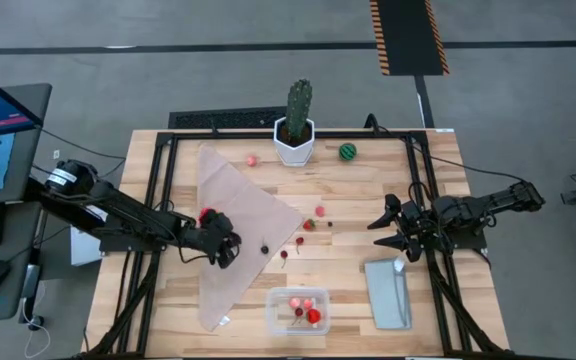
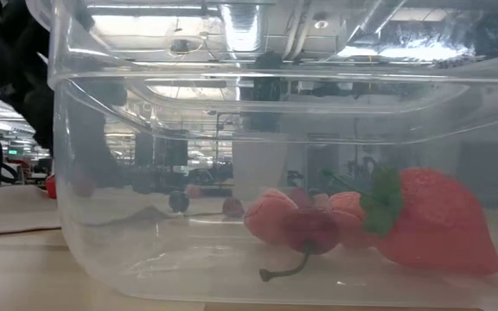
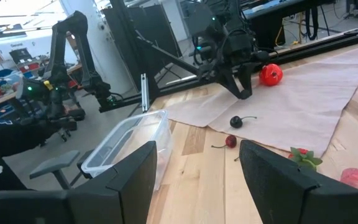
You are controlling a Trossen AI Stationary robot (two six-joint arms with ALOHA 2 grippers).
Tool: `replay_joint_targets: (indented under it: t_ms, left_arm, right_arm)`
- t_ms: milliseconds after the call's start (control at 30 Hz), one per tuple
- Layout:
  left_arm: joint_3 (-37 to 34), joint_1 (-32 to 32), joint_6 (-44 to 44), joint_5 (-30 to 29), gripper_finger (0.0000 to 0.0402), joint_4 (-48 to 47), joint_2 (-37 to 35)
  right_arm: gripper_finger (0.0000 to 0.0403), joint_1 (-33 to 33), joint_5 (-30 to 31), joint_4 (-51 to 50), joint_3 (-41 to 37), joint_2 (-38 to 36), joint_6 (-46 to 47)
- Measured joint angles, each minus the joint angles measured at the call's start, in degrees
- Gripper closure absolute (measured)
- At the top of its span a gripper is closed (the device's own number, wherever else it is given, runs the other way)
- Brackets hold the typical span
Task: Pick and placing Produce into tupperware
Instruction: Put the blackberry into the transparent bin
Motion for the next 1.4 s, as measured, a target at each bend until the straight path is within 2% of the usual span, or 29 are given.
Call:
replay_joint_targets:
  t_ms: [233,400,733,900,1133,1333,1400]
  left_arm:
    - [3.0,-0.1,3.6,2.8,0.0293,7.6,0.0]
    - [6.5,-0.3,4.9,3.5,0.0284,8.5,0.0]
    - [11.6,-4.9,9.5,4.1,0.0289,14.8,1.5]
    - [15.5,-6.9,10.4,4.3,0.0289,17.9,7.8]
    - [26.8,-9.9,14.8,5.1,0.0289,18.0,20.1]
    - [36.2,-12.0,18.1,13.0,0.0289,16.6,28.7]
    - [37.7,-12.6,18.7,13.4,0.0289,15.3,29.6]
  right_arm:
    - [0.0148,0.0,0.0,0.0,0.0,0.0,0.0]
    - [0.0148,0.0,0.0,0.0,0.0,0.0,0.0]
    - [0.0148,0.0,0.0,0.0,0.0,0.0,0.0]
    - [0.0148,0.0,0.0,0.0,0.0,0.0,0.0]
    - [0.0148,0.0,0.0,0.0,0.0,0.0,0.0]
    - [0.0148,0.0,0.0,0.0,0.0,0.0,0.0]
    - [0.0148,0.0,-0.1,0.0,0.0,0.0,0.0]
